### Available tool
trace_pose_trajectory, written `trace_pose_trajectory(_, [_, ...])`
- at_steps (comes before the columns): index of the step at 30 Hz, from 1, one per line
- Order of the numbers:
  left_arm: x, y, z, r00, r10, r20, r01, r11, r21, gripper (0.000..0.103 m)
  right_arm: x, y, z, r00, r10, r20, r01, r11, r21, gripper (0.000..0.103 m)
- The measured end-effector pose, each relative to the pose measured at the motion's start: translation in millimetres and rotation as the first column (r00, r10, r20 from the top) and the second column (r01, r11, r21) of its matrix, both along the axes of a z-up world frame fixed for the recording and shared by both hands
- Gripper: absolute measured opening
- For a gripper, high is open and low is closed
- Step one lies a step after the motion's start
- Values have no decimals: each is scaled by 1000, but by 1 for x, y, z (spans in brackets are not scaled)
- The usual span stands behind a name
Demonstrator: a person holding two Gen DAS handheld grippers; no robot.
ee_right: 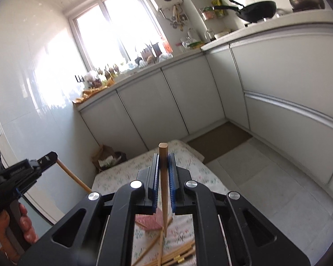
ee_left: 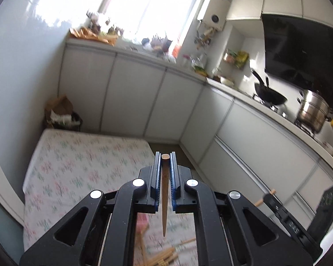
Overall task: Organize utensils
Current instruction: 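Lower both held chopsticks into the pink holder and open both grippers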
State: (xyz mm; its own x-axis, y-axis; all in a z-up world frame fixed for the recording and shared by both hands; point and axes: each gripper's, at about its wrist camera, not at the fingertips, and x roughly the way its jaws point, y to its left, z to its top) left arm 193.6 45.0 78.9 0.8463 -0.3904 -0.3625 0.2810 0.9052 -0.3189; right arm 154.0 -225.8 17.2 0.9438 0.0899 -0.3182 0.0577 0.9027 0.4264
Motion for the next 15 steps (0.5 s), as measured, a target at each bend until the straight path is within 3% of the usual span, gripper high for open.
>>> trace_pose_trajectory(7, [33, -4, -1, 994, 103, 48, -107, 990, 92, 7, 21, 3, -3, 1000, 8, -8, -8, 1000, 3, 8])
trace_pose_trajectory(12, [62, -15, -40, 989, 143, 43, -148, 976, 161, 7, 28, 7, -9, 1000, 14, -22, -14, 1000, 5, 8])
trace_pose_trajectory(15, [69, -13, -63, 991, 133, 2, -132, 980, 150, 10, 32, 11, -6, 1000, 18, -17, -18, 1000, 1, 8])
